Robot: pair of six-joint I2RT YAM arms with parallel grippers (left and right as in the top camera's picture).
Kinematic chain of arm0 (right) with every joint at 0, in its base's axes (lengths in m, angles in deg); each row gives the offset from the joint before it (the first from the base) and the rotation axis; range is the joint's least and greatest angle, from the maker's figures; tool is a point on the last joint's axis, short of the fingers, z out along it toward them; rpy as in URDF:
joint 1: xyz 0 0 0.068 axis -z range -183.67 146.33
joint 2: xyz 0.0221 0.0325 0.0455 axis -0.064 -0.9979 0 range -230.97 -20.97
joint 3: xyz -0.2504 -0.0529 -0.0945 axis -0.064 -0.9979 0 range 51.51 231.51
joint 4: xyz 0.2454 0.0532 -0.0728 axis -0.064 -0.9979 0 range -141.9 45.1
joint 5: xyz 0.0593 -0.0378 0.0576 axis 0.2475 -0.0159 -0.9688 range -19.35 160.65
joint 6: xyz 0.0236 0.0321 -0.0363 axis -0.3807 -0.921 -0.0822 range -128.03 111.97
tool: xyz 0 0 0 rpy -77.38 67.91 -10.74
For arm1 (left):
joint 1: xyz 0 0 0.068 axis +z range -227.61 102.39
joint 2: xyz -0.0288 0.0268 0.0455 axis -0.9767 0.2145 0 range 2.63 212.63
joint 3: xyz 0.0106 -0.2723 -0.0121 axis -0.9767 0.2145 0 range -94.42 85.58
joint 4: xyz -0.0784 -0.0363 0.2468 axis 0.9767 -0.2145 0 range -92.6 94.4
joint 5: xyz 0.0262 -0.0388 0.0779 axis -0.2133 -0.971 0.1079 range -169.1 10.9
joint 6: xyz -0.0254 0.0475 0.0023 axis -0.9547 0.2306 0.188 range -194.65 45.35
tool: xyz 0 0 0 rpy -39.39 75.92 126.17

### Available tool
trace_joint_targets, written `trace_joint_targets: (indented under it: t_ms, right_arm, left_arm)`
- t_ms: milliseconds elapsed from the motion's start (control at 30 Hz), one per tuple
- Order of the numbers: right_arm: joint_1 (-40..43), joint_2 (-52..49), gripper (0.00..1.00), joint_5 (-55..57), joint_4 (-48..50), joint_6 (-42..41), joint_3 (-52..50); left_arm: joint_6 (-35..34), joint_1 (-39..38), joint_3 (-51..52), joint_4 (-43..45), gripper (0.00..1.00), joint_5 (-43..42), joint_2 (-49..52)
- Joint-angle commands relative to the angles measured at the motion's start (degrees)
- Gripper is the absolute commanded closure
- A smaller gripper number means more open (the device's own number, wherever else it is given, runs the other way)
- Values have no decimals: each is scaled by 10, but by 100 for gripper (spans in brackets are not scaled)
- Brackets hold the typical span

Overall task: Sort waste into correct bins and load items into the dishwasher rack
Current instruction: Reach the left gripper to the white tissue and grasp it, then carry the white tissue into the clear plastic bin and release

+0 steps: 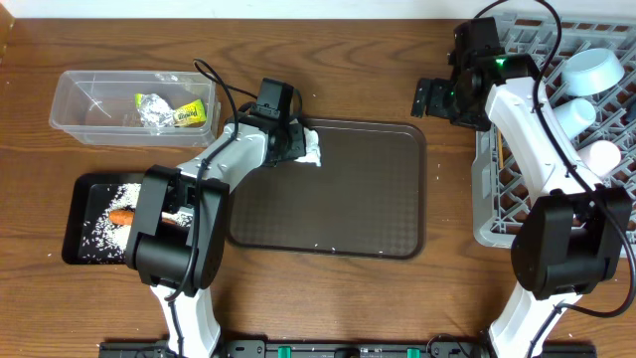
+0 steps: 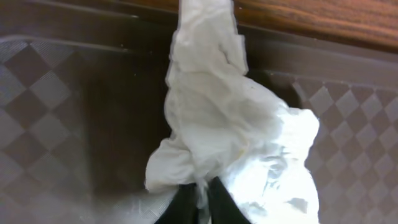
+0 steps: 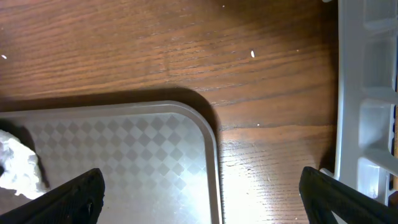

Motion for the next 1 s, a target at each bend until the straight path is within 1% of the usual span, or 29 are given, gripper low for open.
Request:
trace_joint_targets:
  t_ms: [0, 133, 267, 367, 433, 600, 733, 800, 867, 900, 933, 967]
  right_arm:
    - [-5, 8, 1, 8, -1, 7, 8]
    - [-5, 8, 1, 8, -1, 7, 8]
    - [-5, 8, 1, 8, -1, 7, 8]
    - [-5, 8, 1, 8, -1, 7, 8]
    - [-5, 8, 1, 8, -1, 7, 8]
    - [-5, 8, 1, 8, -1, 7, 8]
    - [-5, 8, 1, 8, -1, 7, 8]
    - [-5, 8, 1, 8, -1, 7, 8]
    - [-5, 8, 1, 8, -1, 7, 8]
    - [-5, 8, 1, 8, -1, 7, 8]
    - [-5, 8, 1, 8, -1, 7, 8]
    - [-5, 8, 1, 8, -1, 7, 8]
  left_arm:
    - [5, 0, -2, 1, 94, 4, -23]
    - [5, 4, -2, 1, 94, 16, -75]
    - [5, 21, -2, 7, 94, 74, -137]
    - [5, 45, -2, 18, 94, 114, -174]
    - [4, 71, -2, 31, 94, 124, -194]
    - [-35, 148, -2, 63, 94, 123, -203]
    - [-36, 202, -2, 66, 94, 124, -191]
    - [-36, 226, -2, 72, 91, 123, -180]
    - [-36, 247, -2, 80, 83, 123, -165]
    - [-36, 256, -2, 82, 75, 123, -158]
    - [-36, 264, -2, 82, 60, 123, -151]
    - [-36, 270, -2, 82, 42, 123, -145]
